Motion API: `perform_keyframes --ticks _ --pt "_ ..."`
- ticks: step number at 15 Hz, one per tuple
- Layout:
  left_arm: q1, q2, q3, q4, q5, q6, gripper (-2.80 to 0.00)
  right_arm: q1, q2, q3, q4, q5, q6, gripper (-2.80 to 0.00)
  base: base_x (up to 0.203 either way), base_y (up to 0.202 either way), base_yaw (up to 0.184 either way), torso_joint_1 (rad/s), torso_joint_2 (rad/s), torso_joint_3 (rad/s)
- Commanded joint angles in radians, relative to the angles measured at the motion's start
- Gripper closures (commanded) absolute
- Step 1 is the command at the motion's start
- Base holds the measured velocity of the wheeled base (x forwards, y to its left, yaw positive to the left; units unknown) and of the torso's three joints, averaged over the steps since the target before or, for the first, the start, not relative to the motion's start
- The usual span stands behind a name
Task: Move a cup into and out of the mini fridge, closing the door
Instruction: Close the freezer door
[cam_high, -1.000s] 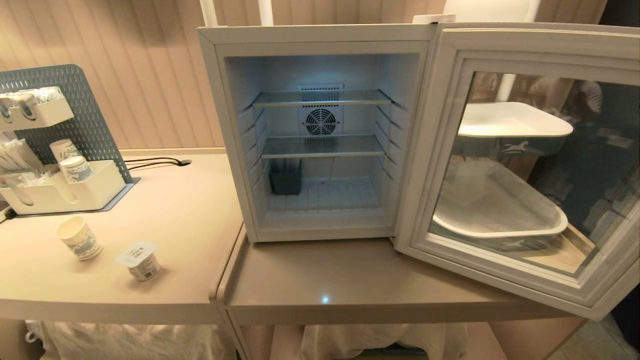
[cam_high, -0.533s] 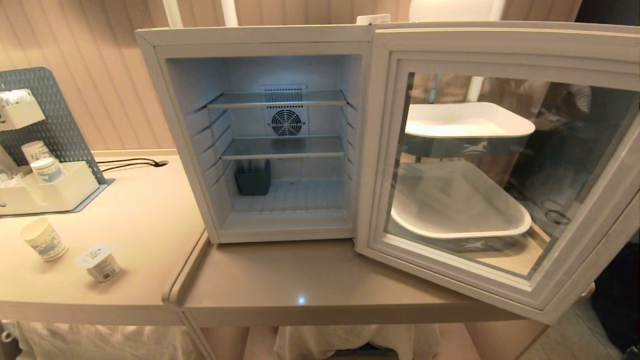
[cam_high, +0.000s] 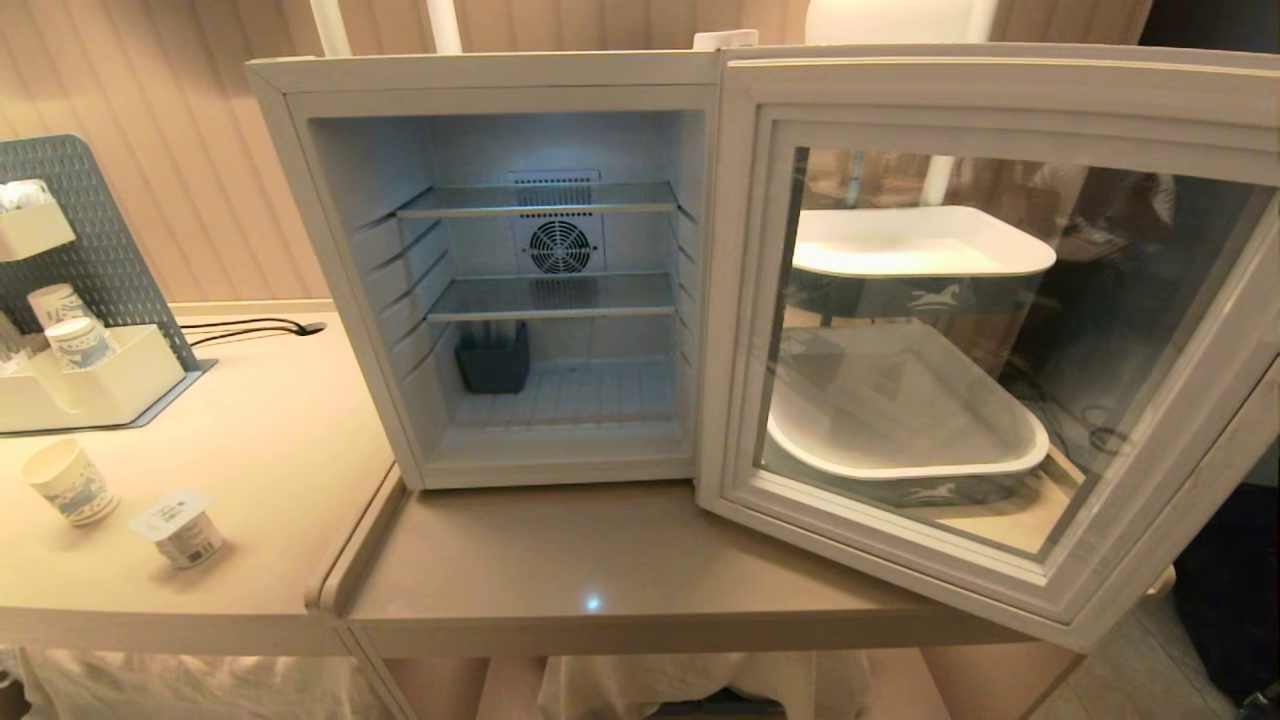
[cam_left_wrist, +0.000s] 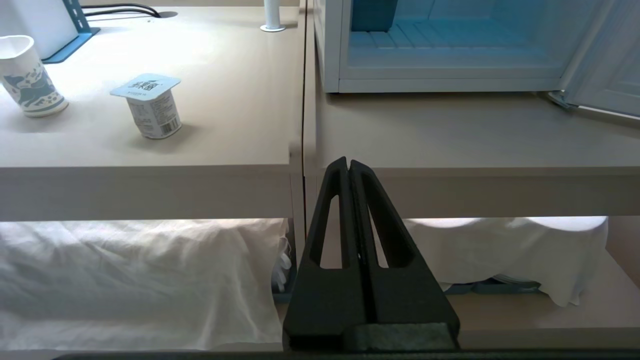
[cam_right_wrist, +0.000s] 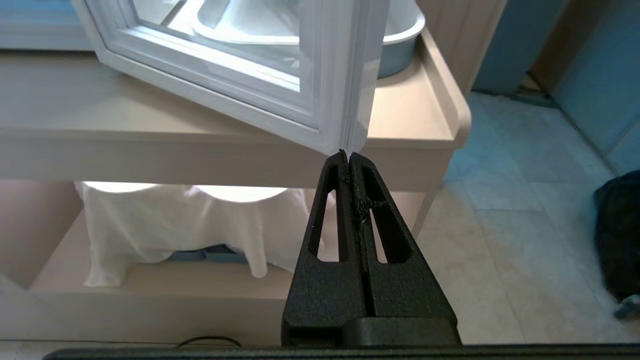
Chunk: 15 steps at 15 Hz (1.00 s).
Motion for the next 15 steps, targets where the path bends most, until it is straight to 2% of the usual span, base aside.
perform_keyframes --ticks 1,2,4,7,8,9,10,11,12,13,14,15 --pt "0.0 0.0 0.0 -0.001 0.0 -0.001 0.0 0.001 0.037 -0.074 -0.003 -0.012 0.025 0.0 0.0 0.0 0.0 0.0 0.0 0.0" --pt "-0.001 0.0 0.001 -0.002 0.0 -0.001 0.0 0.001 0.106 -0.155 -0.005 -0.049 0.081 0.0 0.0 0.0 0.0 0.0 0.0 0.0" --pt "0.0 0.0 0.002 -0.005 0.0 -0.001 0.0 0.002 0.335 -0.382 0.0 -0.181 0.203 0.0 0.0 0.0 0.0 0.0 0.0 0.0" --pt "0.0 0.0 0.002 -0.007 0.0 -0.002 0.0 -0.039 0.817 -0.709 0.005 -0.354 0.347 0.0 0.0 0.0 0.0 0.0 0.0 0.0" --pt "0.0 0.0 0.003 -0.007 0.0 -0.002 0.0 -0.095 0.973 -0.811 0.004 -0.378 0.388 0.0 0.0 0.0 0.0 0.0 0.0 0.0" --pt "0.0 0.0 0.003 -0.007 0.0 -0.001 0.0 -0.168 1.114 -0.919 0.005 -0.366 0.42 0.0 0.0 0.0 0.0 0.0 0.0 0.0" --pt "0.0 0.001 0.002 -0.007 0.0 -0.001 0.0 -0.265 1.224 -1.02 0.009 -0.299 0.437 0.0 0.0 0.0 0.0 0.0 0.0 0.0" --pt "0.0 0.0 0.002 -0.007 0.0 -0.001 0.0 -0.382 1.309 -1.095 0.012 -0.147 0.438 0.0 0.0 0.0 0.0 0.0 0.0 0.0" --pt "0.0 0.0 0.003 -0.007 0.0 -0.001 0.0 -0.46 1.361 -1.131 0.013 0.088 0.427 0.0 0.0 0.0 0.0 0.0 0.0 0.0" --pt "0.0 0.0 0.003 -0.007 0.0 -0.001 0.0 -0.528 1.38 -1.149 0.015 0.386 0.401 0.0 0.0 0.0 0.0 0.0 0.0 0.0" --pt "0.0 0.0 0.002 -0.007 0.0 -0.001 0.0 -0.607 1.398 -1.165 0.018 0.721 0.362 0.0 0.0 0.0 0.0 0.0 0.0 0.0" --pt "0.0 0.0 0.003 -0.007 0.0 -0.001 0.0 -0.679 1.42 -1.179 0.021 1.003 0.324 0.0 0.0 0.0 0.0 0.0 0.0 0.0"
